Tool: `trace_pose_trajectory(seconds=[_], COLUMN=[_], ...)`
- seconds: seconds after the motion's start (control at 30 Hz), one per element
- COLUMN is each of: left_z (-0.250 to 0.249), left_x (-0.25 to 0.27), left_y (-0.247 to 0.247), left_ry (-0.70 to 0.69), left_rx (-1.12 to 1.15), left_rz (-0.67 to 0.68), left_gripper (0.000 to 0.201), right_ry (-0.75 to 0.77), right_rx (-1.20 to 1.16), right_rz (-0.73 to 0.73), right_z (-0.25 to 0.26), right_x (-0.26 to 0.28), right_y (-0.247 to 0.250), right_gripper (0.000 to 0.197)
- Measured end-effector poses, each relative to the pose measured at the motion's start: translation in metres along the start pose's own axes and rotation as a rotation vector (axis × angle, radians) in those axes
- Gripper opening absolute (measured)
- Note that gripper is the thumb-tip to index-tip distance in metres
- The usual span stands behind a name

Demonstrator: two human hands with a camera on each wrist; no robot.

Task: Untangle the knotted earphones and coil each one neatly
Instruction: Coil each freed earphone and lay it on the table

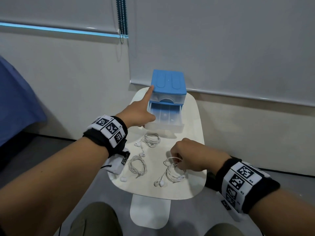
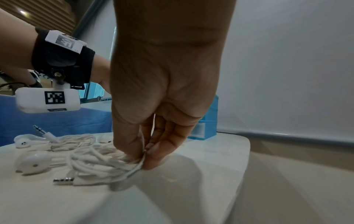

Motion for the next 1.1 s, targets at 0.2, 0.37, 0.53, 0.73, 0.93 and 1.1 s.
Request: trace_pose_trajectory(seconds=[0.2,0.37,0.53,0.73,0.93,1.1], left_z=[0.000,0.001,0.002,0.003,0.002,0.003], left_x=[0.001,0.001,0.000,0.000,0.001,0.000], left_y=[0.000,0.000,0.000,0.001,0.001,0.001], left_ry=[-0.007,-0.016,-0.016,-0.020,-0.029,-0.043], left_rx=[-0.011,-0.005,0.007,0.079,0.060,0.022], left_rz=[-0.001,0.000,-0.005,-0.005,0.002,-0.006], left_gripper=[0.107,0.108,0.109,0.109,0.108,0.108], right_ry=[-0.022,0.016,0.019,-0.200,-0.342,-0.249], right_rx=[-0.122,-0.216,-0.305,-0.374,-0.103,0.228], right_rz=[-0.110,-0.266,-0.499,-0.642,-0.691,-0.684], right_z=[-0.002,0.002,-0.001,-0.003,-0.006,0.006], right_x=[0.005,0.016,0.011,-0.042,-0.079,-0.077], right_y=[0.010,0.052,0.116,0.147,0.088,0.081], right_gripper=[0.020,0.009,0.009,0.007,0.010,0.017])
Point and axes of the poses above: each hand's wrist, its own x-axis away from the middle knuckle, its own y-axis out of the back of the hand, z = x × y, the point moved 2 cm from there along -x, towards the middle knuckle, and after that the axes turned 11 degrees about -y, right-handed, at the moved point
